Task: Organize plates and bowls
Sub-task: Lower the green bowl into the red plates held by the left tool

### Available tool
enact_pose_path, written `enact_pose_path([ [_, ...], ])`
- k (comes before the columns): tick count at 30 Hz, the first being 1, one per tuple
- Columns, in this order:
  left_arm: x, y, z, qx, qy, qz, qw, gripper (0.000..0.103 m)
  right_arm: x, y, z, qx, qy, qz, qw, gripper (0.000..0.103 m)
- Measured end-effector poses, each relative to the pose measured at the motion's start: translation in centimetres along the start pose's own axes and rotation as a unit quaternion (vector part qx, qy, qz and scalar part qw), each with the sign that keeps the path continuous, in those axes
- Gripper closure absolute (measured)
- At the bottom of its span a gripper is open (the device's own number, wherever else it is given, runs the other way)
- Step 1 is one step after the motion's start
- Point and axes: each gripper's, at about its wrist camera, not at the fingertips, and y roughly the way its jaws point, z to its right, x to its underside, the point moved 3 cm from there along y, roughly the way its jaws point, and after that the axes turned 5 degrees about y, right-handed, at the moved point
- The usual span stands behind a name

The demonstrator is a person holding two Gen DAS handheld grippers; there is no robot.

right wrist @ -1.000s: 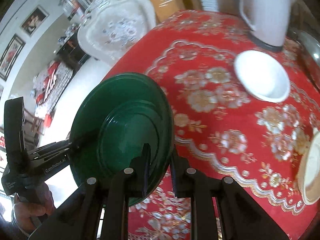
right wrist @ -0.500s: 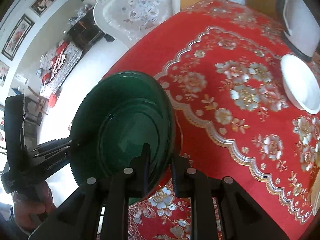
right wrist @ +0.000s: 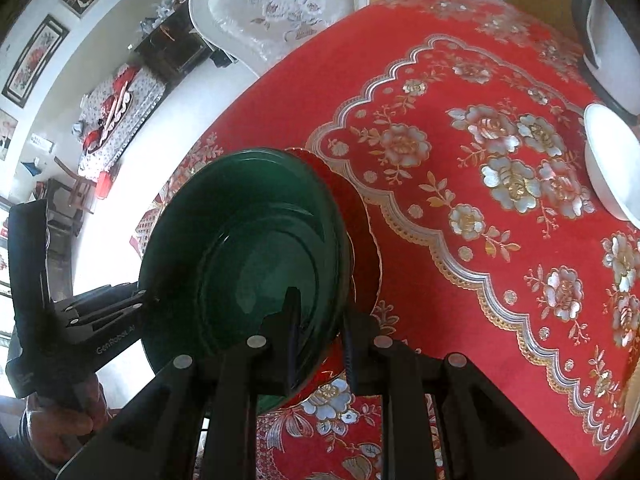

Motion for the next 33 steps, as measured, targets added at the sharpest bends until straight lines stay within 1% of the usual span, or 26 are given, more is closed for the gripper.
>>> enact_pose_path([
  [6,-0.1,0.3,0.2,-0.009,0.002,0.011,0.9999,0.088,0.1,0.4,-0.1,0.007,-0.003,-0.007,1.0,0.084],
  [11,-0.1,0.4,0.2,-0.013,0.004,0.019,0.9997,0.088,0.1,0.7,0.1,0.004,-0.009,-0.012,1.0,0.084],
  [14,0.0,0.4,0.2,-0.008,0.001,0.02,0.9998,0.087,0.2,0.8,0.1,0.003,-0.008,-0.015,1.0,0.084],
  [15,0.0,0.5,0.2,-0.005,0.001,0.019,0.9998,0.085,0.2,0.8,0.1,0.001,-0.007,-0.018,1.0,0.084],
  [16,0.1,0.7,0.1,-0.001,0.0,0.015,0.9999,0.08,0.2,0.8,0.1,0.001,-0.006,-0.019,1.0,0.084],
  [18,0.2,0.8,0.2,0.008,0.0,0.016,0.9998,0.079,0.2,1.0,0.0,0.002,-0.008,-0.023,1.0,0.084],
  [20,0.2,0.7,0.4,0.003,0.005,0.019,0.9998,0.075,0.2,0.9,0.1,0.006,-0.009,-0.024,1.0,0.08],
  [22,0.1,0.6,0.6,0.003,0.008,0.027,0.9996,0.063,0.2,0.8,0.1,0.005,-0.008,-0.025,1.0,0.078],
  [23,0.0,0.4,0.6,0.004,0.007,0.03,0.9995,0.06,0.2,0.8,0.1,0.006,-0.007,-0.024,1.0,0.078],
  [32,-0.3,-1.9,0.0,-0.017,0.014,0.051,0.9985,0.06,0.3,-0.7,0.2,0.0,-0.01,-0.013,1.0,0.076],
  [33,-0.4,-2.3,-0.1,-0.016,0.013,0.054,0.9983,0.06,0.3,-0.9,0.4,-0.001,-0.01,-0.012,1.0,0.074],
])
